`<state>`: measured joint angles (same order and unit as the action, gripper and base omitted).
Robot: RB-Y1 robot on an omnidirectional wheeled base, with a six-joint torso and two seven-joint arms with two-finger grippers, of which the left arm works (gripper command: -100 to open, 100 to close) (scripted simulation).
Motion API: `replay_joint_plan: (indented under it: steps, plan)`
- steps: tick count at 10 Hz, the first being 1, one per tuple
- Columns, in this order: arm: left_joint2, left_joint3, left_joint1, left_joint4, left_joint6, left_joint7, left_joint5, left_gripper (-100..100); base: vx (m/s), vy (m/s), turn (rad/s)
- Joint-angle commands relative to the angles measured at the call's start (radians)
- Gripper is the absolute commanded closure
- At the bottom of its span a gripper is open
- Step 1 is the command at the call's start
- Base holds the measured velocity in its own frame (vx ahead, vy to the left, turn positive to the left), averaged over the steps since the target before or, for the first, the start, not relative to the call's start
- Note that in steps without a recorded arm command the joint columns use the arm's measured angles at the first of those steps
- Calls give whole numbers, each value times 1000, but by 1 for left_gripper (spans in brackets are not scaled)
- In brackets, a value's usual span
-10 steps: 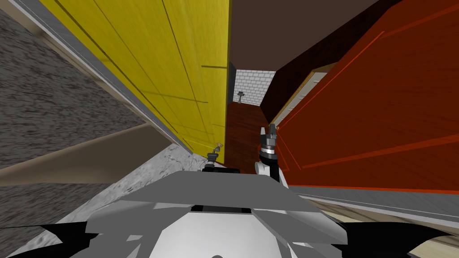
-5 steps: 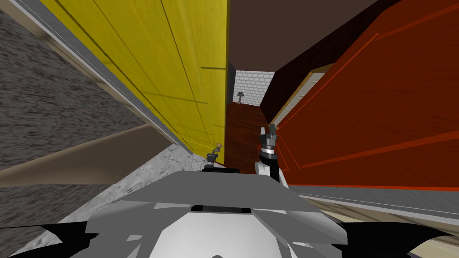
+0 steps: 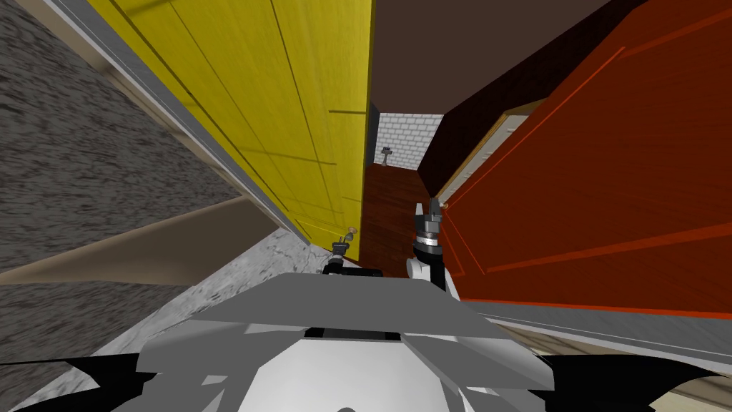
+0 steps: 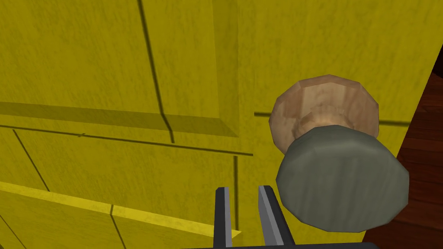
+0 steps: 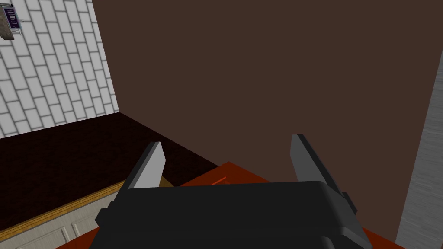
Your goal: Push the door open
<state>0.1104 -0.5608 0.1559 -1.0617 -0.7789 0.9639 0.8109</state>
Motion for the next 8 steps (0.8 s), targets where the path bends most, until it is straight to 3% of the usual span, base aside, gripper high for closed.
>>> replay_joint_plan:
  steps: [1, 2, 3, 8]
  plan:
    - [-31, -11, -29, 9, 2, 1, -10, -100, 11, -2, 36]
    - [-16, 1, -23, 31, -1, 3, -3, -100, 18, 18, 34]
    - [-16, 1, -23, 31, -1, 3, -3, 100, 9, 12, -12]
    - [-16, 1, -23, 31, -1, 3, -3, 100, -3, -3, 0]
